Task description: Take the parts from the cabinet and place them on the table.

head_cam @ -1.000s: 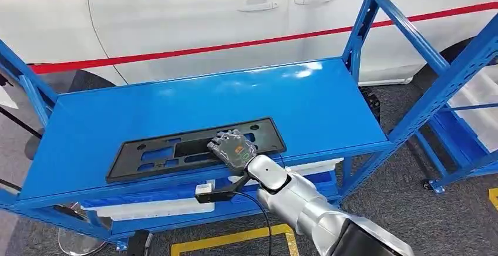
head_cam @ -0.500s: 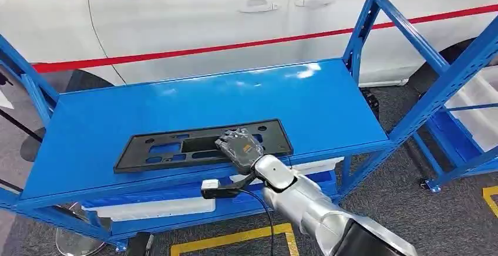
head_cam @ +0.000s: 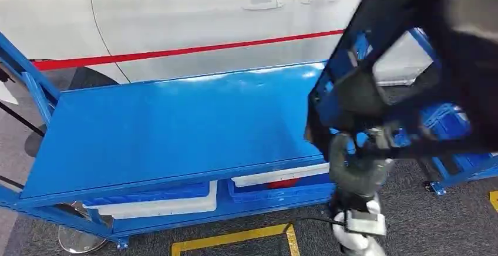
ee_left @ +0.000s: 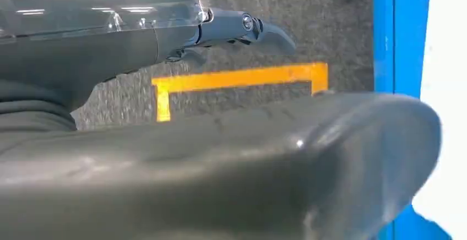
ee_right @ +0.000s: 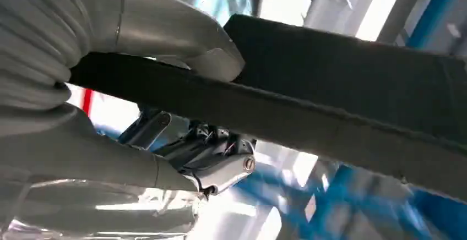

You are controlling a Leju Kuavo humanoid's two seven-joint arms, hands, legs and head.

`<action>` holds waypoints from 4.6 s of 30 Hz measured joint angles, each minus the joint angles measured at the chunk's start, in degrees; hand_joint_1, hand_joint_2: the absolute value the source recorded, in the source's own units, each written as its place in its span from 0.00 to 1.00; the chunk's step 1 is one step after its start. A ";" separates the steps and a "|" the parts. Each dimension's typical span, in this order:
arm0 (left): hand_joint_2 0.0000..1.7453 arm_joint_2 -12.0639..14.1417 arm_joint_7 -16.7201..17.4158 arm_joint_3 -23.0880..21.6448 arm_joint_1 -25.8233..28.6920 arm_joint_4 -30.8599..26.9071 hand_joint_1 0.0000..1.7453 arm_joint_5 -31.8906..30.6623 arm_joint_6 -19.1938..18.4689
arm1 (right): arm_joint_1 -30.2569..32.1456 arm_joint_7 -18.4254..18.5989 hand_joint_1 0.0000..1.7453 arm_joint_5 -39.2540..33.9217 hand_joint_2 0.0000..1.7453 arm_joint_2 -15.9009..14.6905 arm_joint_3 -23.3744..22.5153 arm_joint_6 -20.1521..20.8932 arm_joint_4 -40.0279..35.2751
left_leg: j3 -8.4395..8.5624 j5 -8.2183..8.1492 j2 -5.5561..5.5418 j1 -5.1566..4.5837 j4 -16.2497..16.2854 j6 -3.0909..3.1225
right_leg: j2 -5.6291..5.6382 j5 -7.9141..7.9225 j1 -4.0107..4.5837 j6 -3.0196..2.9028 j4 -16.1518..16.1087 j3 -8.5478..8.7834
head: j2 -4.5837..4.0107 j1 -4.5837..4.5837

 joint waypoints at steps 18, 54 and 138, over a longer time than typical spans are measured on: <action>0.00 0.02 3.19 0.48 -1.56 0.00 0.00 -1.14 3.47 | 9.37 0.04 1.00 -6.27 1.00 -1.02 -6.26 1.22 -13.09 | 0.86 1.44 1.07 0.01 -1.77 2.26 | 0.17 -6.28 0.11 1.99 8.29 -3.27 | 0.00 -0.26; 0.00 1.38 6.86 2.49 -1.21 0.00 0.00 -1.44 5.07 | 24.53 3.87 1.00 -11.83 1.00 -2.99 -3.99 0.09 -9.70 | -1.56 3.06 1.98 -0.90 -1.69 2.37 | -0.19 -3.00 -0.90 3.11 13.26 -3.30 | 0.00 -0.81; 0.00 1.73 13.55 -1.68 -6.99 -0.68 0.00 -10.10 1.77 | 30.96 9.05 1.00 -7.63 1.00 1.64 -6.94 0.13 -14.77 | 4.15 -2.46 -1.45 -0.06 -1.28 1.75 | 5.91 1.91 -1.19 1.99 3.18 -4.87 | 0.00 -0.57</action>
